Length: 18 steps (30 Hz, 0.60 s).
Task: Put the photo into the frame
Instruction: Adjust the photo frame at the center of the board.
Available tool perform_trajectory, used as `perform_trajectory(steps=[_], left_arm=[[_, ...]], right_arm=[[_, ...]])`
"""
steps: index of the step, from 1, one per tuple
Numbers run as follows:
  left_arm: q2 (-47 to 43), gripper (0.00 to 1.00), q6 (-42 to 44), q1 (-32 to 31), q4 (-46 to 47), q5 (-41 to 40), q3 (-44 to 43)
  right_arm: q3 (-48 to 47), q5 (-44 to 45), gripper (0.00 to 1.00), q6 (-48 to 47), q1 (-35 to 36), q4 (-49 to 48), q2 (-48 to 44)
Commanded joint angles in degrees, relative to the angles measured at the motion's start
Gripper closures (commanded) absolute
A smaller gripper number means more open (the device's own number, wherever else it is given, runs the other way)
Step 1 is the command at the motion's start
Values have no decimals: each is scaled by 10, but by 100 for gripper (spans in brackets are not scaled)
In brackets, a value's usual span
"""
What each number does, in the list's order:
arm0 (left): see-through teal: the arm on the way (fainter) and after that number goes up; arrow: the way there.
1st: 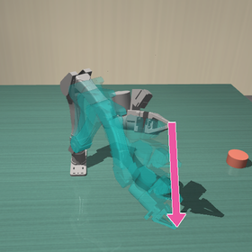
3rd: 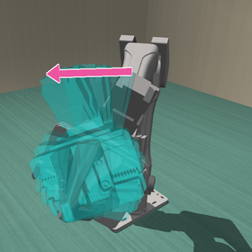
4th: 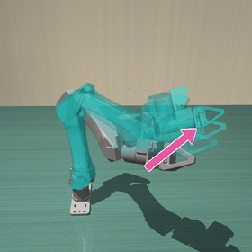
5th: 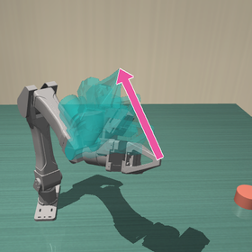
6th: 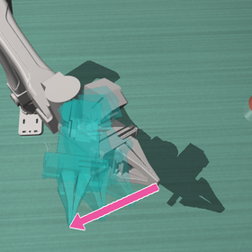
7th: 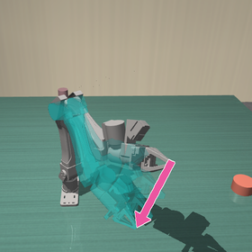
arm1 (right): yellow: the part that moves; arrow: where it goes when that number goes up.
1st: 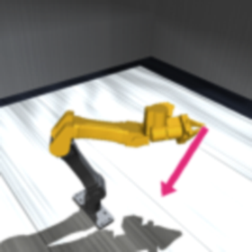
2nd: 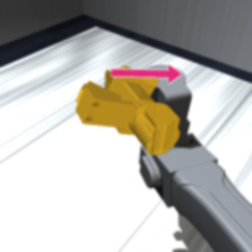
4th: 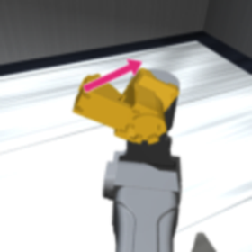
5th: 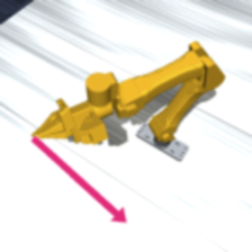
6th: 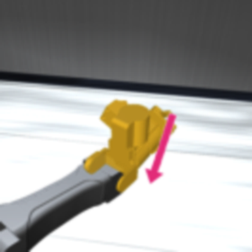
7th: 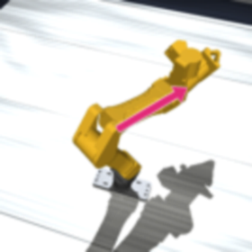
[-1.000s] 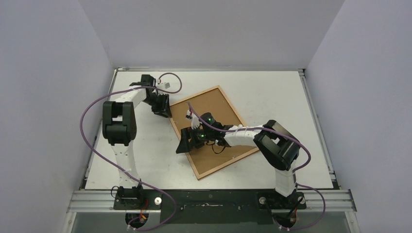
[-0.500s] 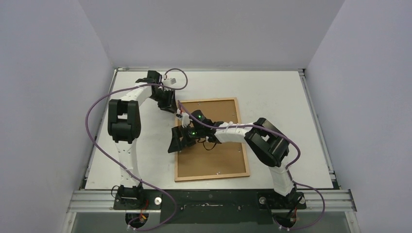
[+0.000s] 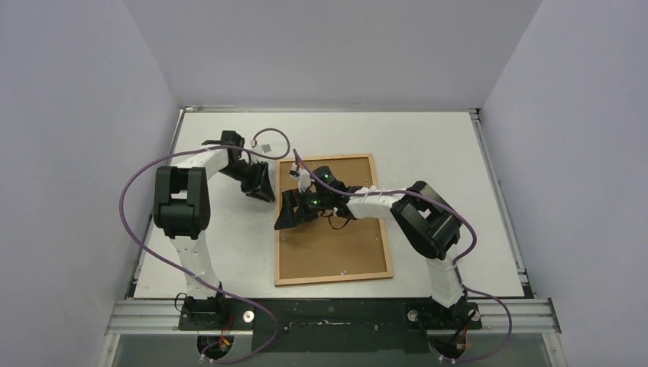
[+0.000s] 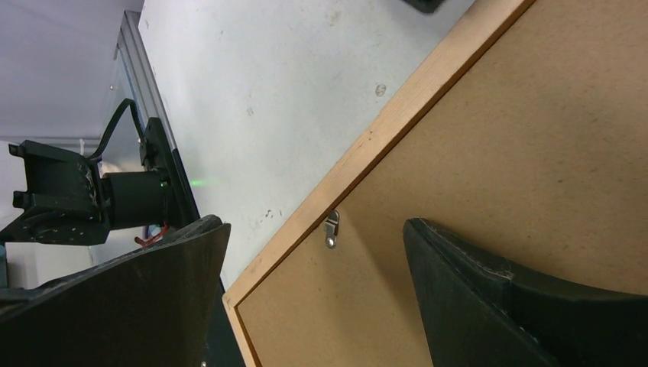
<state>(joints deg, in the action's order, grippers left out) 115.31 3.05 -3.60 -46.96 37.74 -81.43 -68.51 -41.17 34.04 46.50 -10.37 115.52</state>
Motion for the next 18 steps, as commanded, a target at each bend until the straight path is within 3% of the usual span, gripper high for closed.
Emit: perform_trajectory(steps=[1,18], left_arm=[[-4,76,18,-11,-7,26,22],[15,85,11,-22,13,11,46]], right_arm=[[14,-7,12,-12,23,-21,-24],[-18,-30,12,-30,58,5,6]])
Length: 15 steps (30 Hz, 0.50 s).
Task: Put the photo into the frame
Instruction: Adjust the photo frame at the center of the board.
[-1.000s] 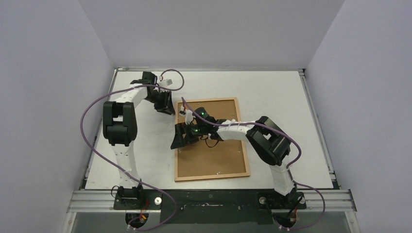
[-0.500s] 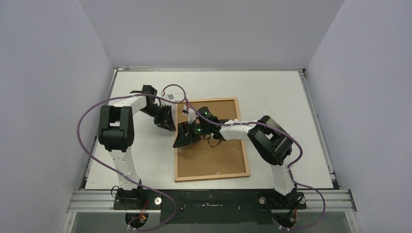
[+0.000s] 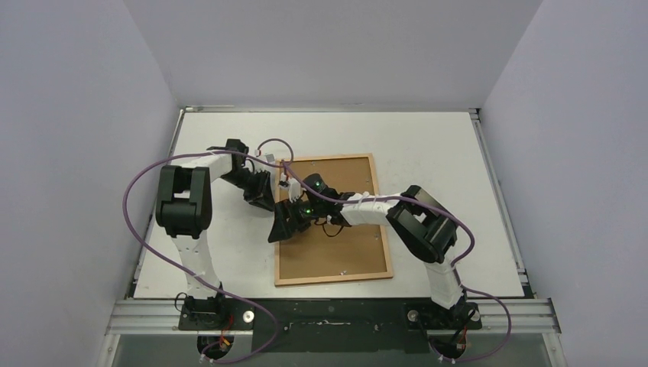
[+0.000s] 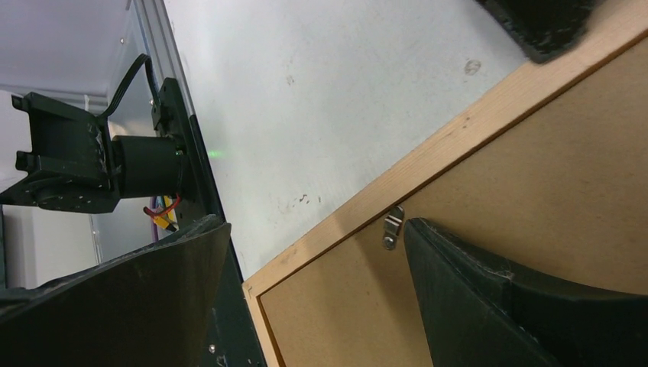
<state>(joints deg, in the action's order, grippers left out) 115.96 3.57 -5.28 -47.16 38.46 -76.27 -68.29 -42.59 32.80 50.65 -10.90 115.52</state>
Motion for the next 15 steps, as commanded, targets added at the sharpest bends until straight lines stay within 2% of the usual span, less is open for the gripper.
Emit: perform_trajectory(steps=[1,15], left_arm=[[9,86,5,-5,15,3,-5],[10,90,0,-6,30,0,7]], right_arm=[[-22,-17,12,-20,18,14,7],[-52,-49,12,-54,24,68,35]])
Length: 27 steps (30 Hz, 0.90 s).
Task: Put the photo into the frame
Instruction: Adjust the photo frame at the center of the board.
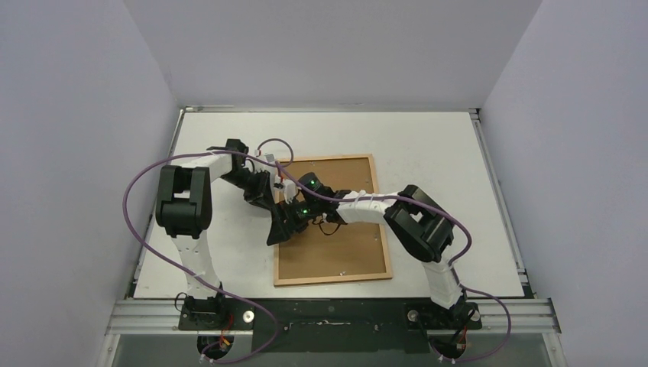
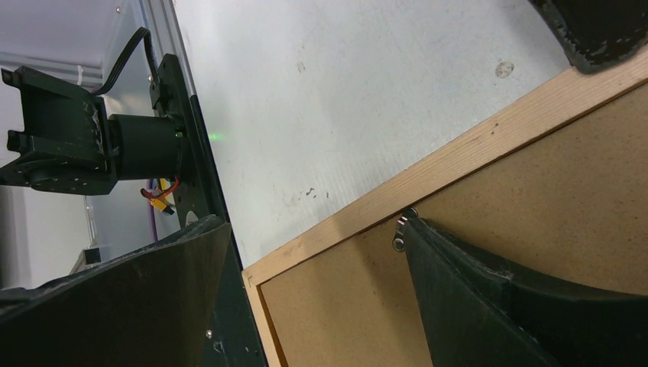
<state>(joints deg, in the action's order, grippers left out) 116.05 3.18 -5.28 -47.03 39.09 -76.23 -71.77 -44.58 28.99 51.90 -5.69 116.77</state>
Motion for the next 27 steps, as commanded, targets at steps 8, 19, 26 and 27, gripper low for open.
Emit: perform_trajectory(steps=[8,19,26,27], left_arm=[[10,91,-2,-6,36,1,10],[14,92,-3,-9,40,11,13],[17,93,-2,-11,40,20,13],[17,93,-3,-12,40,21,13]], right_arm=[[-31,-44,12,-31,12,31,39],[-64,-68,13,-72,13,75,63],[-76,-65,13,-85,14,85,72],[-78,-59,13,-86,14,87,74]])
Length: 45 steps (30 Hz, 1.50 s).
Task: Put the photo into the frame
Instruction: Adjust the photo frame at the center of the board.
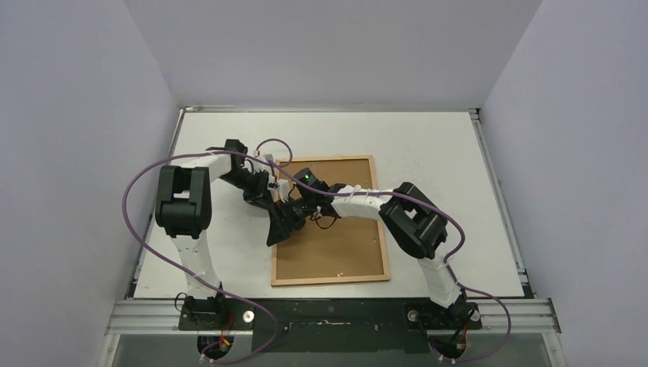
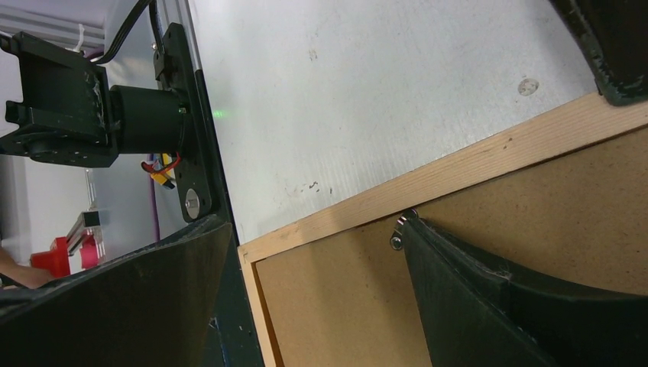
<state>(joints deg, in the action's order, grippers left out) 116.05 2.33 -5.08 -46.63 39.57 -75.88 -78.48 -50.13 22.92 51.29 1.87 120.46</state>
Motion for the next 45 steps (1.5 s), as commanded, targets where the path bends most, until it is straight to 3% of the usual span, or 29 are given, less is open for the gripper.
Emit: perform_trajectory(steps=[1,16,45], left_arm=[[18,94,6,-14,37,17,10],[8,95,14,-9,32,9,19],[13,97,8,-8,38,7,10]], right_arm=[[-14,1,13,-25,21,12,38],[70,136,13,39,19,-108,-10],[103,24,13,67,53,-117,11]])
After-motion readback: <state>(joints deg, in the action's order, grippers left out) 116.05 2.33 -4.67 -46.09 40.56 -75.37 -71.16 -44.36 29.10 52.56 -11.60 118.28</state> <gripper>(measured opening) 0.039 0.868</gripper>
